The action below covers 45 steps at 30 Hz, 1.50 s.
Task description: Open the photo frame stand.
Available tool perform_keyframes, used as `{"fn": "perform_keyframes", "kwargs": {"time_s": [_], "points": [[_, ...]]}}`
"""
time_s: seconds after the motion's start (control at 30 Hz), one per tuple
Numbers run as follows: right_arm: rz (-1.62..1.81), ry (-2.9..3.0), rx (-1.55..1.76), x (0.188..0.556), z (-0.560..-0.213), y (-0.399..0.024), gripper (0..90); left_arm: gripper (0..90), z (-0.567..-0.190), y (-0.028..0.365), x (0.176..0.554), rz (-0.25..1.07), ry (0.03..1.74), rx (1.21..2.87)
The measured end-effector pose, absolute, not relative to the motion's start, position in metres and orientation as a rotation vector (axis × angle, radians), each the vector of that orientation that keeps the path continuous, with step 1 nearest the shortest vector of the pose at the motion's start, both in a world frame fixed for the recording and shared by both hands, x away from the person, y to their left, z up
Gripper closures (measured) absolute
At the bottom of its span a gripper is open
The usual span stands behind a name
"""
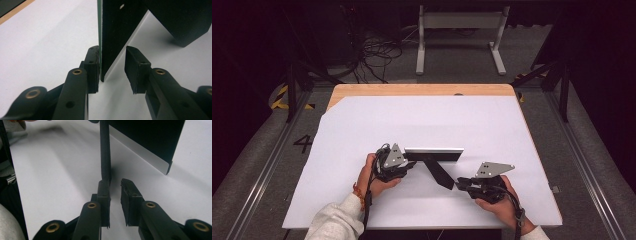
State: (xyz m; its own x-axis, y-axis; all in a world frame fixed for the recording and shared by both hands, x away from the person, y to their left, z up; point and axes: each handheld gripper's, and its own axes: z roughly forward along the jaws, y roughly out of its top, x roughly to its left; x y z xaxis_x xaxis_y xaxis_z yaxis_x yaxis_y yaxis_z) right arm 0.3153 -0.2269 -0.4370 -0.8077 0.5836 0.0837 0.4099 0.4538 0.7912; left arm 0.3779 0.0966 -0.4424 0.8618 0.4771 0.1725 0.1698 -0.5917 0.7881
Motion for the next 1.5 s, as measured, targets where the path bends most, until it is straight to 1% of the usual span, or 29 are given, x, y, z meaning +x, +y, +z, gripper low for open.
{"fn": "perform_keyframes", "kwargs": {"time_s": [0.2,0.3,0.43,0.57,0.73,0.8,0.87,0.93,1.03,1.1,1.3,1.5], "points": [[1.303,2.463,0.860,0.314,-0.430,-0.231,76.8,60.7,-0.439,0.100,0.374,0.456,0.451,2.199],[1.301,2.443,0.859,0.314,-0.427,-0.233,77.2,54.0,-0.437,0.104,0.373,0.425,0.439,2.224],[1.302,2.427,0.854,0.316,-0.425,-0.234,76.9,51.3,-0.434,0.114,0.371,0.415,0.463,2.197],[1.295,2.410,0.846,0.317,-0.423,-0.234,76.6,51.3,-0.432,0.124,0.370,0.403,0.474,2.177],[1.303,2.381,0.854,0.319,-0.421,-0.237,75.7,51.0,-0.428,0.132,0.365,0.419,0.472,2.178],[1.305,2.367,0.857,0.319,-0.420,-0.237,73.1,49.9,-0.426,0.136,0.363,0.420,0.474,2.166],[1.306,2.353,0.864,0.320,-0.419,-0.238,73.0,47.2,-0.425,0.140,0.361,0.424,0.492,2.152],[1.304,2.347,0.858,0.320,-0.419,-0.239,74.2,43.1,-0.424,0.143,0.360,0.430,0.505,2.146],[1.298,2.342,0.840,0.320,-0.417,-0.240,78.7,37.4,-0.423,0.145,0.361,0.440,0.527,2.128],[1.296,2.342,0.829,0.320,-0.417,-0.240,81.8,35.5,-0.422,0.145,0.362,0.430,0.531,2.111],[1.293,2.330,0.814,0.320,-0.414,-0.240,85.9,30.2,-0.418,0.139,0.365,0.382,0.522,2.078],[1.313,2.285,0.808,0.321,-0.409,-0.239,89.2,28.6,-0.414,0.126,0.368,0.377,0.492,2.069]]}}
